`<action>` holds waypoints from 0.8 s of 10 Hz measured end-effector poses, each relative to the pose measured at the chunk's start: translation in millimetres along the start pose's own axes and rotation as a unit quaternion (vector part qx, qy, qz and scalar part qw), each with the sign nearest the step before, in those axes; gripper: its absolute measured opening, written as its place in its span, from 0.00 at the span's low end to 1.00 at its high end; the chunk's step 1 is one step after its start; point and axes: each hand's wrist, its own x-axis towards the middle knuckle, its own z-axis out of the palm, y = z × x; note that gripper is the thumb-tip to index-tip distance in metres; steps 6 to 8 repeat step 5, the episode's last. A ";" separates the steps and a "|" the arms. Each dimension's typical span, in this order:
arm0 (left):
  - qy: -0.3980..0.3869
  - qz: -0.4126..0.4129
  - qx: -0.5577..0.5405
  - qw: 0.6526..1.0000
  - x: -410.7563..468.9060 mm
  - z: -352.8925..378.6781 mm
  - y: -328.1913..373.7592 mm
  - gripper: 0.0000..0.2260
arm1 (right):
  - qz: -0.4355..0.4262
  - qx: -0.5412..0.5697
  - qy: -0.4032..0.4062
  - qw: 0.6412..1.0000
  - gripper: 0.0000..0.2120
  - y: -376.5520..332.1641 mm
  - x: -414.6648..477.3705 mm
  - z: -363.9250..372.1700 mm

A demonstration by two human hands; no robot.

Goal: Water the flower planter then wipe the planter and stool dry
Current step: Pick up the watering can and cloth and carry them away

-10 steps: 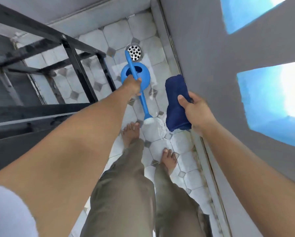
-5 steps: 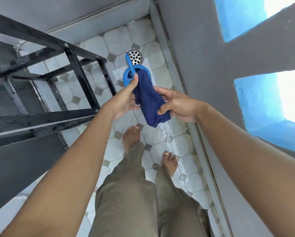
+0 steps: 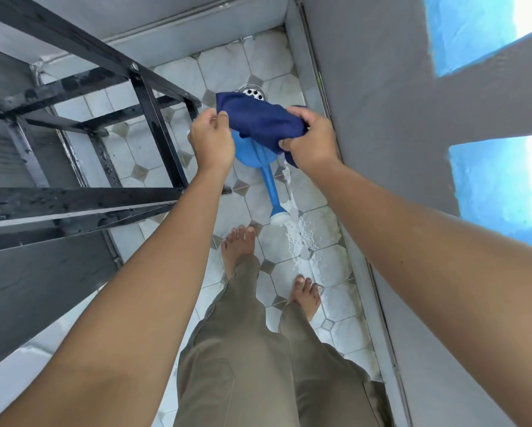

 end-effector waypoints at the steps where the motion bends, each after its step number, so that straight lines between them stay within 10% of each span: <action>1: 0.040 -0.030 0.009 0.999 12.4 3.8 -4.8 0.10 | -0.061 -0.095 -0.027 0.993 0.33 3.8 5.9 9.0; 3: -0.290 -0.040 0.094 0.952 19.9 17.1 -33.9 0.27 | 0.017 -0.256 -0.237 0.937 0.34 37.7 18.2 31.6; 4: -0.385 -0.048 0.163 0.907 6.5 24.9 -41.2 0.32 | 0.020 -0.292 -0.217 0.931 0.33 37.3 15.8 32.6; 8: -0.367 -0.015 0.170 0.914 -5.0 19.4 -38.1 0.33 | 0.008 -0.273 -0.174 0.946 0.31 25.0 -3.4 25.3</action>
